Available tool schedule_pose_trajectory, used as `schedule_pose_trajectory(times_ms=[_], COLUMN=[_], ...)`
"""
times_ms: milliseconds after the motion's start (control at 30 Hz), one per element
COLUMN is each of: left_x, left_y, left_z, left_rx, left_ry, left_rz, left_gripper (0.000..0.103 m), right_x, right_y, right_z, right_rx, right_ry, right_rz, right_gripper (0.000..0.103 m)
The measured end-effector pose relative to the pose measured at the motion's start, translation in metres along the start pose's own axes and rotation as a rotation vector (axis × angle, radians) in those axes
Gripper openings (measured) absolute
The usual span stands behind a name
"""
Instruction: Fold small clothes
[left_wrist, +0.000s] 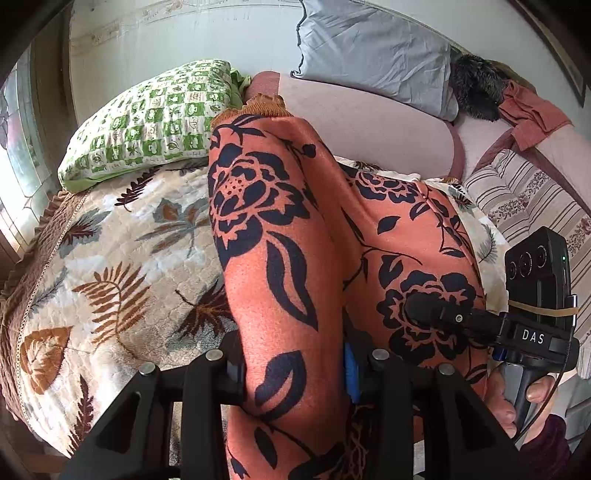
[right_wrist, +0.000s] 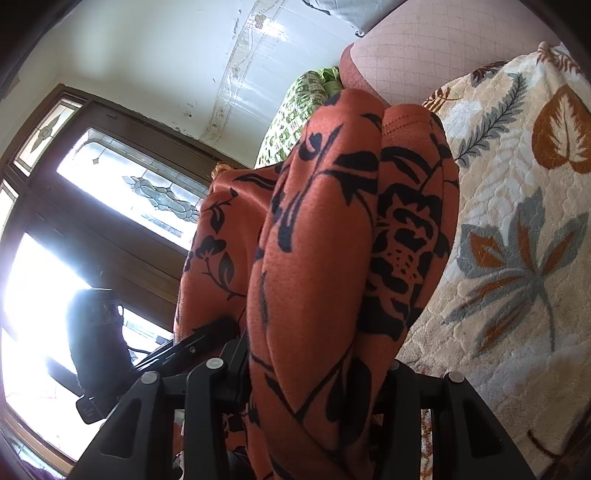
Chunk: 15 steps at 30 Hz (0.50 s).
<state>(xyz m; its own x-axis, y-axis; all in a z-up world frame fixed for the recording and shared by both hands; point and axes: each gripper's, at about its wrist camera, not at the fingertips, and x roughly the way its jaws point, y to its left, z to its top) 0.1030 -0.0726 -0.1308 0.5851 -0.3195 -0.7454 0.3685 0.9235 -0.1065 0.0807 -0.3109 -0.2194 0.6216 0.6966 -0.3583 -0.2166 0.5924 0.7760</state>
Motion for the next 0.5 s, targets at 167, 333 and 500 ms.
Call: schedule_pose_trajectory(times_ms=[167,333,500], left_x=[0.002,0.009,0.021], left_y=[0.003,0.009,0.013], left_z=[-0.001,0.000,0.002], left_rx=[-0.003,-0.013,-0.015], left_ry=[0.006,0.016,0.029], left_rz=[0.016,0.028,0.044], left_gripper=[0.040,0.040,0.040], right_x=[0.003,0.013,0.025], right_y=[0.002,0.000,-0.007], right_z=[0.001,0.007,0.018], right_rx=[0.006,0.018,0.044], right_ry=[0.012,0.023,0.036], right_rz=[-0.006,-0.016,-0.033], right_gripper=[0.045,0.045,0.045])
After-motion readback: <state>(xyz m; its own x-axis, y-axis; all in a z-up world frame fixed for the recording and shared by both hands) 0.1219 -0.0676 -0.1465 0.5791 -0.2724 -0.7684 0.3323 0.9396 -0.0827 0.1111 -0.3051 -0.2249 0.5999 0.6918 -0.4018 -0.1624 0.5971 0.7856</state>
